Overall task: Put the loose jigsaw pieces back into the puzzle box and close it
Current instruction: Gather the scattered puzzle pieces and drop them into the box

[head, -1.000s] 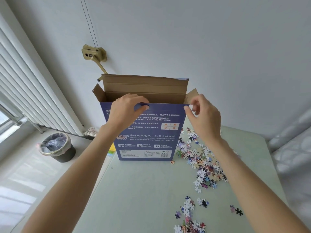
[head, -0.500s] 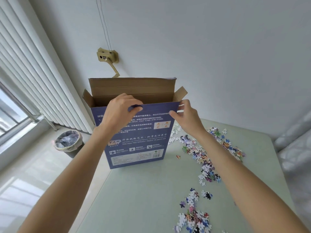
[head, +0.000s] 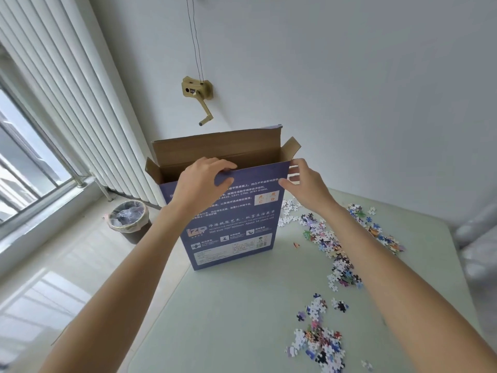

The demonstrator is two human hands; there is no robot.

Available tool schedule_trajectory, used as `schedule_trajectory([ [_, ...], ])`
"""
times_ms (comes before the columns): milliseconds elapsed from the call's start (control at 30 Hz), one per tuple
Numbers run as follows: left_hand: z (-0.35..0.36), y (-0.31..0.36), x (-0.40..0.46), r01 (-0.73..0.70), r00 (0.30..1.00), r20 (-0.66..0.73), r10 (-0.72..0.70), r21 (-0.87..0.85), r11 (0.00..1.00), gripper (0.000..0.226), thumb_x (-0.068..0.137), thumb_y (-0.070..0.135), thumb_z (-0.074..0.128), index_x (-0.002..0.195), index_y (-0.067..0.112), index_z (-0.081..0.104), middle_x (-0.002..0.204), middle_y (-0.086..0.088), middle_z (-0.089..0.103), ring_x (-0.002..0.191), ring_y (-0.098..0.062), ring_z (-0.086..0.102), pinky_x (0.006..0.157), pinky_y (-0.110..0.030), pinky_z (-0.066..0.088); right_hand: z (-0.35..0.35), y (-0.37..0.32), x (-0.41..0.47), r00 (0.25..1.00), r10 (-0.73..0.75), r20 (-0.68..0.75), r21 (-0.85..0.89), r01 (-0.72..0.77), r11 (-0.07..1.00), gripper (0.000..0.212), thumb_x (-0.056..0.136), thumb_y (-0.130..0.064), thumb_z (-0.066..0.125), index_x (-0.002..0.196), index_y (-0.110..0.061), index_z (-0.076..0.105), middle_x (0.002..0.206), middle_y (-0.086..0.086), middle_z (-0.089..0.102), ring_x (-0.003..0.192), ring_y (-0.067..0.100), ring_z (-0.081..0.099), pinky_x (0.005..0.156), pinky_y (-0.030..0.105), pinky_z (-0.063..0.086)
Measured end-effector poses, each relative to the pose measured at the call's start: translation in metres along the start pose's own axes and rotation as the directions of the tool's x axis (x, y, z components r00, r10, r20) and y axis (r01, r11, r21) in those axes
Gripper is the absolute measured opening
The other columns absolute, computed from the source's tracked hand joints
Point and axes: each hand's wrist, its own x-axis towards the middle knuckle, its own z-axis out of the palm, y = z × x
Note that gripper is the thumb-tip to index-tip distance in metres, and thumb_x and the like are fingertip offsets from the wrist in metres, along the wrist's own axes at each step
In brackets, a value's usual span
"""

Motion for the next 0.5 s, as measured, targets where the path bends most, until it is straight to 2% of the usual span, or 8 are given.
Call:
schedule_trajectory([
  [67,0.002,0.005,-0.003,-0.012,0.998,-0.059,0.015,0.044,0.999,0.027,0.088,0.027,0.060,0.115,0.024,0.063,0.104,0.003,0.067,0.096,-0.019,0.058,0.072,-0.032,0.049,-0.002,0.001,-0.001,1.000,-0.011,0.004,-0.015,0.011,1.000,0.046,0.091,-0.030,0.058,0.130,-0.014,0.039,0.132,0.003,0.052,0.113,0.020,0.053,0.085,0.027,0.044],
  [167,0.007,0.014,-0.009,-0.054,0.981,-0.182,0.069,0.086,0.995,0.032,0.087,0.024,0.061,0.119,0.020,0.060,0.113,0.000,0.064,0.104,-0.022,0.055,0.078,-0.033,0.049,-0.003,0.005,-0.008,1.000,-0.011,-0.005,-0.032,0.010,0.999,0.052,0.090,-0.031,0.058,0.135,-0.016,0.035,0.135,0.003,0.049,0.118,0.020,0.050,0.091,0.030,0.043],
  [267,0.022,0.031,-0.016,-0.090,0.957,-0.271,0.101,0.051,0.995,0.034,0.087,0.022,0.058,0.121,0.019,0.058,0.116,-0.002,0.061,0.109,-0.021,0.051,0.083,-0.029,0.046,-0.006,0.021,-0.028,0.999,-0.011,-0.033,-0.006,0.011,1.000,0.051,0.091,-0.027,0.058,0.135,-0.017,0.037,0.133,0.004,0.050,0.118,0.019,0.049,0.098,0.036,0.043],
  [367,0.044,0.051,-0.028,-0.126,0.959,-0.259,0.117,-0.019,0.992,0.033,0.087,0.022,0.057,0.119,0.018,0.059,0.116,-0.004,0.062,0.108,-0.022,0.052,0.086,-0.031,0.046,-0.008,0.051,-0.061,0.998,-0.025,-0.050,0.018,0.025,1.000,0.046,0.091,-0.022,0.059,0.133,-0.017,0.041,0.129,0.004,0.053,0.116,0.016,0.051,0.099,0.035,0.043],
  [500,0.089,0.086,-0.059,-0.170,0.976,-0.157,0.149,-0.131,0.977,0.029,0.086,0.017,0.059,0.116,0.017,0.061,0.110,-0.003,0.064,0.101,-0.020,0.054,0.080,-0.026,0.047,-0.004,0.111,-0.119,0.998,0.050,-0.027,0.026,-0.049,0.998,0.042,0.090,-0.017,0.059,0.130,-0.014,0.046,0.127,0.004,0.055,0.118,0.014,0.050,0.096,0.026,0.039],
])
